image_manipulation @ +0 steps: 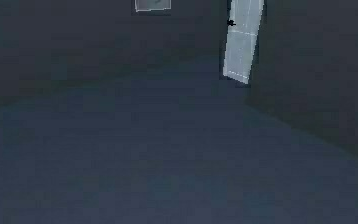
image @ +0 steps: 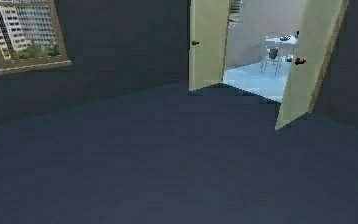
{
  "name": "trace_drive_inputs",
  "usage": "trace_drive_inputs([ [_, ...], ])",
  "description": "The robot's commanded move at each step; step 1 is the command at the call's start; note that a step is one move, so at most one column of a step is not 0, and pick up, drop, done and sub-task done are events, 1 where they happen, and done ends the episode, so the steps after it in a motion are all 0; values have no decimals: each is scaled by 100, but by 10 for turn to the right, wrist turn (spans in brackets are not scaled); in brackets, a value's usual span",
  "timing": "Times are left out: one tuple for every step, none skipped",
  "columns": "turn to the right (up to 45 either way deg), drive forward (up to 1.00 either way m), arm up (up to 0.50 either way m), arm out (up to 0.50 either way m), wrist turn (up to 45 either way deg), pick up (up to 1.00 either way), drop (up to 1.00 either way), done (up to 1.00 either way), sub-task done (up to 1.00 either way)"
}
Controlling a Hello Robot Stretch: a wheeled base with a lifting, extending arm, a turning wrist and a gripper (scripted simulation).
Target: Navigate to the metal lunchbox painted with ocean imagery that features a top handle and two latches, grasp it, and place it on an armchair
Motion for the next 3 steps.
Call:
trace_drive_inputs([
  [-450,0,0,0,0,0,0,0,0],
  [0,0,14,0,0,0,0,0,0],
  [0,0,0,44,0,0,0,0,0],
])
